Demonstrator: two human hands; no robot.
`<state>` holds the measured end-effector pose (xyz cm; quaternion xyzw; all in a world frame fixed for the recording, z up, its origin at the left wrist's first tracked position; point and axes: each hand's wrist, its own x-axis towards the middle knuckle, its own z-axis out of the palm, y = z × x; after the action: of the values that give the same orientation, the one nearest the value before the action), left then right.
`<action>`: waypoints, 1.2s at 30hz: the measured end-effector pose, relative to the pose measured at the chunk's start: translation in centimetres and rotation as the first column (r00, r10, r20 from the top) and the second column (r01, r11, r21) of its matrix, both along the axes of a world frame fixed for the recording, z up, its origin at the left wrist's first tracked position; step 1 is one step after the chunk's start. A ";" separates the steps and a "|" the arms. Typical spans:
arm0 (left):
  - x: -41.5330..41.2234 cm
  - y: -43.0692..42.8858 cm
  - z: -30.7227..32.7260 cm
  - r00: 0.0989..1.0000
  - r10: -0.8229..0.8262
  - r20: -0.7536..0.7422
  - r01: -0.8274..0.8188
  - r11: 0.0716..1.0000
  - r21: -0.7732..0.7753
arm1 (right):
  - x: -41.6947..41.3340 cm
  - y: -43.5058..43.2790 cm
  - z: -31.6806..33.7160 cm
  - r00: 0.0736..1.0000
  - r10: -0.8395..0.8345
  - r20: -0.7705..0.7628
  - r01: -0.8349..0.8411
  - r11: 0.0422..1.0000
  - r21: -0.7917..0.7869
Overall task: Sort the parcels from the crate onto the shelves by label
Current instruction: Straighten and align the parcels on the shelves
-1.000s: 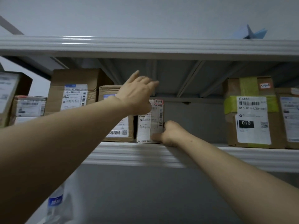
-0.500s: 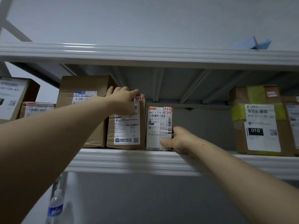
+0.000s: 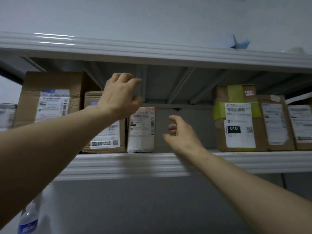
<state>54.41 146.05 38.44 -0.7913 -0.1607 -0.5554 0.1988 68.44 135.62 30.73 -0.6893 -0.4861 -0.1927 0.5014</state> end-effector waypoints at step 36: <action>13.4 -12.5 -4.0 0.963 -0.226 0.146 0.219 0.348 -0.911 | 13.1 -12.3 1.8 0.981 -0.137 -0.139 0.114 0.980 -0.165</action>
<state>67.76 133.56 34.42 -0.7834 -0.3320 -0.3915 -0.3504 81.52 123.28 32.53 -0.7683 -0.4162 -0.1332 0.4676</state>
